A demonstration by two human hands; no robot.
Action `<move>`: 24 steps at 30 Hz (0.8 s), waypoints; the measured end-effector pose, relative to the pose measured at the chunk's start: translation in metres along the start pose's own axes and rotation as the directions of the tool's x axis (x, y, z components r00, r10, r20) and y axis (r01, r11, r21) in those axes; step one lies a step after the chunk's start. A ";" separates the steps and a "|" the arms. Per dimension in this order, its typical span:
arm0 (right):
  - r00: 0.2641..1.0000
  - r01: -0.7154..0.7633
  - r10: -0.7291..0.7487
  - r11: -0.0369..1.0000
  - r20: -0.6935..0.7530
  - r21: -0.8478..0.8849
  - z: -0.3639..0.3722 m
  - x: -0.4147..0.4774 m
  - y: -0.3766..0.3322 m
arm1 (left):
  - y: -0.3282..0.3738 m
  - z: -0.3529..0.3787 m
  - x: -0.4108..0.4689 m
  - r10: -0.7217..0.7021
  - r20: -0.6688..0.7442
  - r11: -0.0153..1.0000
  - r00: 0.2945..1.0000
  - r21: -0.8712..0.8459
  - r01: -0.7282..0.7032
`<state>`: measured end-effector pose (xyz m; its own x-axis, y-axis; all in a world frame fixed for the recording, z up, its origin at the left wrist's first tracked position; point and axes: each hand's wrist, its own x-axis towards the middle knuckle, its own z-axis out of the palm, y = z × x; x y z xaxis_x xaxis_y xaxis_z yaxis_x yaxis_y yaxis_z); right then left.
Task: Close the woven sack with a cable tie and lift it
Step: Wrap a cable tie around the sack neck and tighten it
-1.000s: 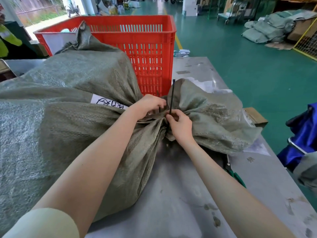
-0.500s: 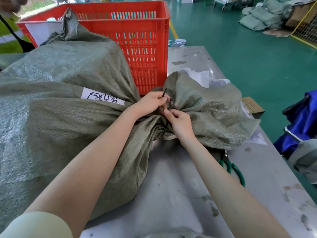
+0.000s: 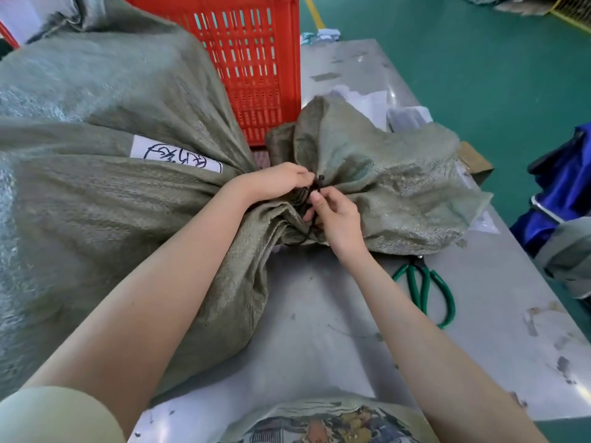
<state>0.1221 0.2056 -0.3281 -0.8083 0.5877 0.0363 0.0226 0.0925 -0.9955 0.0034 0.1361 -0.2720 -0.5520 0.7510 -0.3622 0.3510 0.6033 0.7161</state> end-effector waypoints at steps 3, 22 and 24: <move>0.999 0.009 -0.005 0.998 0.050 -0.065 -0.002 -0.007 0.008 | -0.001 0.000 0.002 -0.011 0.010 1.000 1.000 0.012 0.010; 0.996 -0.023 0.015 0.996 0.090 0.087 0.004 -0.024 0.019 | -0.002 0.009 -0.001 -0.019 0.188 0.965 0.982 0.260 -0.031; 0.995 -0.033 0.024 0.995 0.099 0.094 0.005 -0.024 0.019 | -0.002 0.009 -0.002 -0.021 0.192 0.966 0.981 0.258 -0.030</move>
<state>0.1390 0.1898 -0.3486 -0.8618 0.5072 0.0034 -0.0056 -0.0028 -1.0000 0.0110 0.1360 -0.2780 -0.4039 0.7758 -0.4848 0.5508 0.6293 0.5482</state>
